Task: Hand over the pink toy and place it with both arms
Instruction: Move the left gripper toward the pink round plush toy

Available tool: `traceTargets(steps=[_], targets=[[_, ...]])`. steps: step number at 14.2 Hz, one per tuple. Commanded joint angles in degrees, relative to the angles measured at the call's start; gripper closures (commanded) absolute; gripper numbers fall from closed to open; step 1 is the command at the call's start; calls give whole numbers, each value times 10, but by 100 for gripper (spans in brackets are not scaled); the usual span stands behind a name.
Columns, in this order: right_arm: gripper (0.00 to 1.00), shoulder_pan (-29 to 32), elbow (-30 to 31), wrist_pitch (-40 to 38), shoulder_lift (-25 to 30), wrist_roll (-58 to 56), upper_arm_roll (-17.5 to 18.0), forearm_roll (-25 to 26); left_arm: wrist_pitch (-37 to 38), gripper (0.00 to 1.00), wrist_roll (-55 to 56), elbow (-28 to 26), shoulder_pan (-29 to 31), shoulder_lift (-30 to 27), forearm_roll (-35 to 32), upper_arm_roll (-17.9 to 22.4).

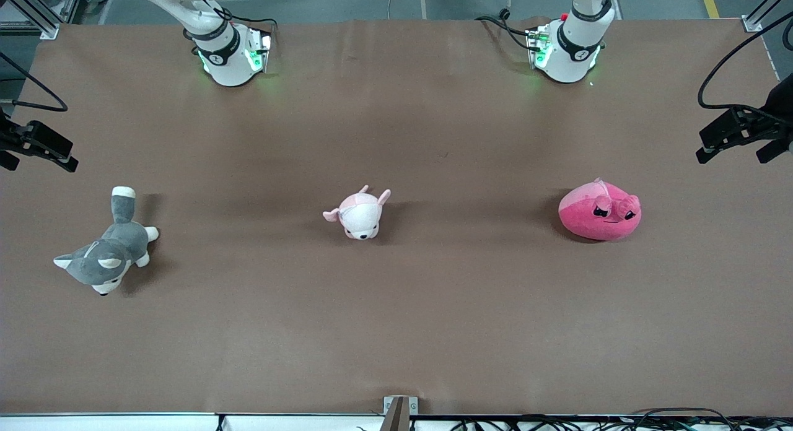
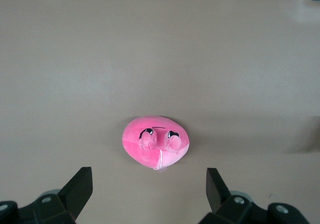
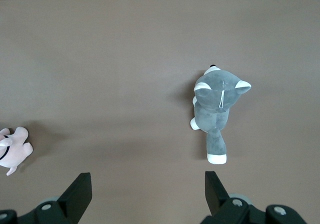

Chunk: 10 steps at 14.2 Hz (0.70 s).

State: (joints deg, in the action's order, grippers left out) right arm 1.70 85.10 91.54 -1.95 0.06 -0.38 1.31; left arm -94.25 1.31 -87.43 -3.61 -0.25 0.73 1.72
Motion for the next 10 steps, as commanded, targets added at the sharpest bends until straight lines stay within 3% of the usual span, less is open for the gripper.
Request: traceTargets(steps=[1,6,10], targets=[[0,-2,11,3,6,-7,-1,3,14,0,-2,11,-2,3,7,2],[0,-2,9,3,7,-4,0,2,13,0,2,8,2,6,8,3],[0,-3,2,7,5,-5,1,-3,24,0,9,-5,12,66,8,4]])
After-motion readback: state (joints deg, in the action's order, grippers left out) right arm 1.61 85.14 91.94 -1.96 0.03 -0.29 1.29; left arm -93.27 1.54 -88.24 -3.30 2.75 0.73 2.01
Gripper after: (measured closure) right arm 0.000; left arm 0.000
